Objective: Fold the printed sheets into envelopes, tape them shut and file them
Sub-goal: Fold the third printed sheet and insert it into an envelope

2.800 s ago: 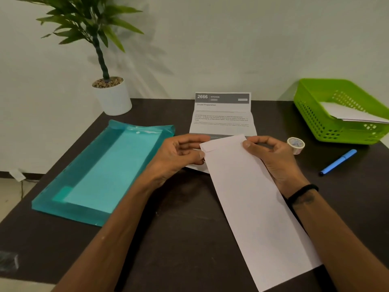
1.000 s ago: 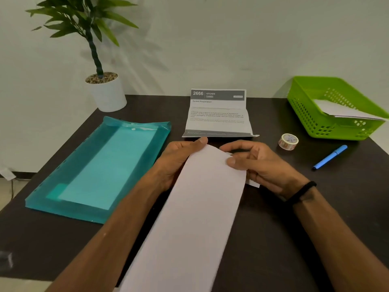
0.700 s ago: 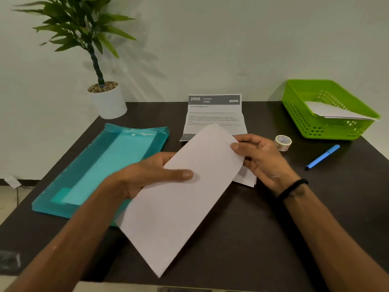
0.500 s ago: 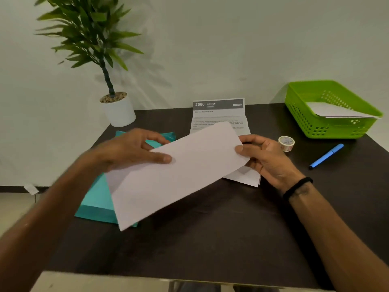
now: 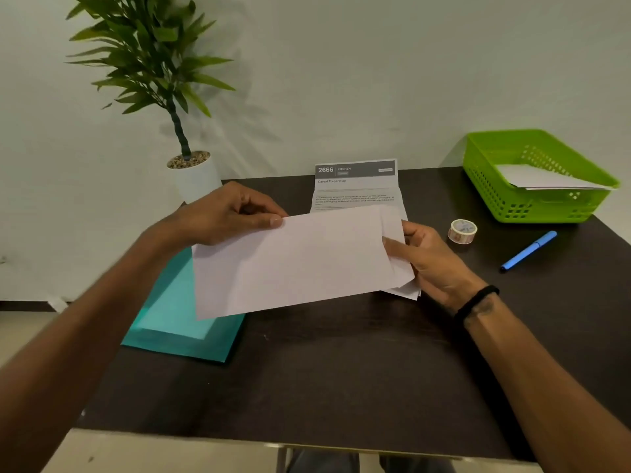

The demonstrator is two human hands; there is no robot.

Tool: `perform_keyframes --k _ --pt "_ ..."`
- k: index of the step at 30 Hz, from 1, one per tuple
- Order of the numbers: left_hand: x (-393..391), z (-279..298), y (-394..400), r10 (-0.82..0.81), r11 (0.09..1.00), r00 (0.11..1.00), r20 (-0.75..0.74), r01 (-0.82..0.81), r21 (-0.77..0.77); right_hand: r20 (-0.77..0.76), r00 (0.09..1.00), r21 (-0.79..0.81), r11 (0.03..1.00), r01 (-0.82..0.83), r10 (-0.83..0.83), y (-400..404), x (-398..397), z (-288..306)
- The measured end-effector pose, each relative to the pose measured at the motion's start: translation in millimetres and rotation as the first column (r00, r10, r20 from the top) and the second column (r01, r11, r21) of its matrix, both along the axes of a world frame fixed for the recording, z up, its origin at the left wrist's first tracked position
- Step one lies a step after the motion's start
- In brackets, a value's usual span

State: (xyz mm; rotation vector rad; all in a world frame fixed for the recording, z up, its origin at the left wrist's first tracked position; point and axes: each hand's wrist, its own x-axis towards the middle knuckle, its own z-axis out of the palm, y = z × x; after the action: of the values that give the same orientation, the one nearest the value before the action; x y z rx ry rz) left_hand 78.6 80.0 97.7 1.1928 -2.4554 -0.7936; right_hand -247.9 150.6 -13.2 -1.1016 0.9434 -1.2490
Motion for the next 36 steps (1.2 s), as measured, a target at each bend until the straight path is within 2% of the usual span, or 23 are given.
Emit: perform_keyframes --k 5,9,11,13,16,19,23,28,33,36 --pt "-9 -11 -2 -0.009 1.000 1.000 0.023 0.009 0.000 -0.192 0.975 -0.013 0.993 -0.117 0.112 6 0 2" --pt "-10 -7 5 -0.019 0.993 0.995 -0.093 0.030 0.116 -0.377 0.926 -0.085 0.996 -0.035 0.001 4 2 3" --pt "-11 -5 7 0.000 0.992 0.998 -0.061 0.008 0.126 -0.410 0.912 -0.100 0.995 -0.009 -0.033 2 1 2" --pt "-14 -6 7 0.009 1.000 0.997 0.075 -0.010 0.009 -0.415 0.909 -0.079 0.997 -0.001 -0.032 2 3 3" --pt "-24 -19 14 0.058 0.992 0.939 0.340 -0.015 -0.128 -0.372 0.922 -0.090 0.993 0.076 -0.104 2 10 1" --pt "-41 -45 28 0.065 0.957 0.902 0.427 0.064 -0.281 -0.278 0.949 -0.088 0.988 0.127 -0.147 2 19 -2" --pt "-52 -69 33 0.086 0.891 0.915 0.395 0.107 -0.441 -0.249 0.953 -0.081 0.984 0.156 -0.172 3 26 -4" --pt "-51 -72 36 0.071 0.794 0.936 0.346 0.157 -0.588 -0.361 0.914 -0.058 0.983 0.174 -0.183 1 20 -5" --pt "-46 -68 34 0.093 0.764 0.941 0.325 0.142 -0.630 -0.444 0.870 -0.127 0.976 0.178 -0.216 1 18 -1" --pt "-41 -70 31 0.094 0.756 0.956 0.277 0.113 -0.644 -0.555 0.779 -0.187 0.956 0.226 -0.292 1 19 -2"
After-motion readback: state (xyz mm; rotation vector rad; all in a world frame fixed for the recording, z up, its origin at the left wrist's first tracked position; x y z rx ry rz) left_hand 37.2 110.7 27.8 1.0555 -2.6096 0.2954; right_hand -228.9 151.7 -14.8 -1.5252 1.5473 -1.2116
